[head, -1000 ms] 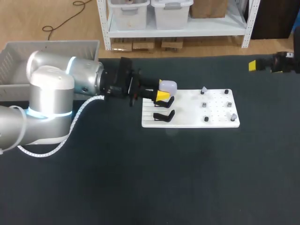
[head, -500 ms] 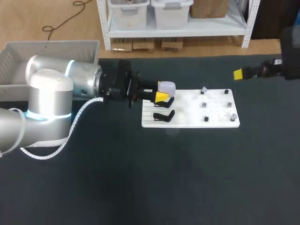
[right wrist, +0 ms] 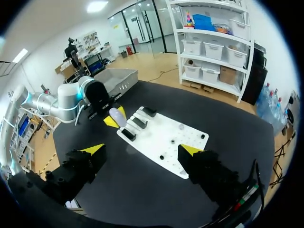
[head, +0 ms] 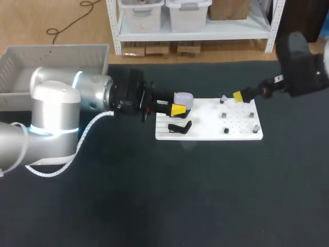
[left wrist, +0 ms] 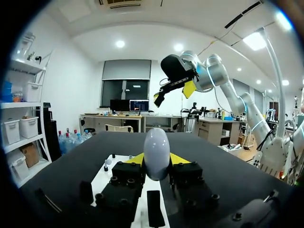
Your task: Pick up each earbud case from the left stands, insert the matching earbuds, close the lid, and place the case in the box.
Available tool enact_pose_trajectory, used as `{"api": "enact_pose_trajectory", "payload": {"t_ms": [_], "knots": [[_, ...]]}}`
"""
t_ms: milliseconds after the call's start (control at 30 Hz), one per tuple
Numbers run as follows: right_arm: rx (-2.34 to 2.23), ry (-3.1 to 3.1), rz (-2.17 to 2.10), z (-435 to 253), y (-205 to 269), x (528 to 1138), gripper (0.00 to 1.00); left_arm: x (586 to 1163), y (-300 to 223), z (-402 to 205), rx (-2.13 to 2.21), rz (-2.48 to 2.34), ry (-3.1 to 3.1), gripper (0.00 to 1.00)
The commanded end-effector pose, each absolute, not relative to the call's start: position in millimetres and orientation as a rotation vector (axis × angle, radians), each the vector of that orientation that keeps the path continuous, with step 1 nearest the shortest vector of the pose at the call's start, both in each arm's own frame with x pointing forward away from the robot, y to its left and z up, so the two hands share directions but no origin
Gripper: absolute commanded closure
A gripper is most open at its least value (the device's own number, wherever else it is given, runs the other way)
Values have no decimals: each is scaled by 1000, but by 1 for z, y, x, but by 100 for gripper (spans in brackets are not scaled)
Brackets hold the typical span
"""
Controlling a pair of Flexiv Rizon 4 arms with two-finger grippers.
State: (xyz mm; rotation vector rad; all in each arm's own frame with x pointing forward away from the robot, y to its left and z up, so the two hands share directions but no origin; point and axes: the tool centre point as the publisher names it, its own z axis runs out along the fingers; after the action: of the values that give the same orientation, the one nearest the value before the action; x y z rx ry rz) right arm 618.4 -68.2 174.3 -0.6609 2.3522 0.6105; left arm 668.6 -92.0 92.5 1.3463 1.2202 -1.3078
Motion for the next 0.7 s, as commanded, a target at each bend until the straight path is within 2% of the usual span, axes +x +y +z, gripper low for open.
{"api": "enact_pose_trajectory", "payload": {"t_ms": [33, 700], "knots": [[-620, 2367, 502, 175, -61, 612, 0, 668, -92, 89, 1340, -1309, 1216, 100], [-687, 2397, 542, 159, -35, 603, 0, 670, -88, 85, 1321, -1194, 1232, 100]]}}
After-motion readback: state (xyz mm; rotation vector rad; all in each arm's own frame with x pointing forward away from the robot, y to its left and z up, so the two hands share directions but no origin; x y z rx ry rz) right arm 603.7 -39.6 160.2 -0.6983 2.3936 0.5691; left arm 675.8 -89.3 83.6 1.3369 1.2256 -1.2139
